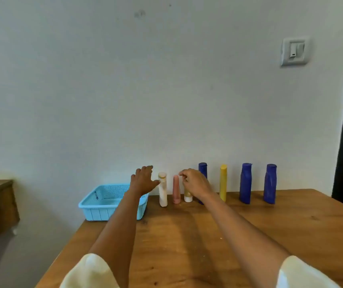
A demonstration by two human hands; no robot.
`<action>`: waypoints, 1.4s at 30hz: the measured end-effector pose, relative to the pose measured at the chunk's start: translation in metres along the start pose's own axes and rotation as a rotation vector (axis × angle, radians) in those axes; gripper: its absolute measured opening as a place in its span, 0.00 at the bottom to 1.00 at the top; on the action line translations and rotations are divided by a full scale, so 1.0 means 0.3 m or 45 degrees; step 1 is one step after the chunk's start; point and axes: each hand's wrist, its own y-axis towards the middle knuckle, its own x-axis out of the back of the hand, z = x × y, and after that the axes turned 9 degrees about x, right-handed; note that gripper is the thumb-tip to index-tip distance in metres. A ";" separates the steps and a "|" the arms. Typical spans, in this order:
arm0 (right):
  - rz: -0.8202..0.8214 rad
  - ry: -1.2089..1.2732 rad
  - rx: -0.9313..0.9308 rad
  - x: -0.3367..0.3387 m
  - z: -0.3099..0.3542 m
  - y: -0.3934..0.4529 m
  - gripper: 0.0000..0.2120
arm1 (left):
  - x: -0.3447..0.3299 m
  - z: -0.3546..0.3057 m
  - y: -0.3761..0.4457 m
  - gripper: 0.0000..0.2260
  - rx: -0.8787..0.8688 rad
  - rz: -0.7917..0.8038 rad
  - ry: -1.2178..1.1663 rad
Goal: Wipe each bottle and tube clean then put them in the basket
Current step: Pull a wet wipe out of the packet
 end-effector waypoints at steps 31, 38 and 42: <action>0.010 0.136 -0.124 0.034 0.039 -0.049 0.16 | -0.024 -0.055 -0.092 0.23 -0.104 0.030 -0.745; 0.077 0.315 -0.056 0.165 0.110 -0.248 0.17 | 0.146 0.034 -0.369 0.18 -0.170 0.374 -0.952; 0.189 0.307 -0.028 0.182 0.142 -0.337 0.19 | 0.175 0.094 -0.498 0.18 -0.123 0.517 -1.007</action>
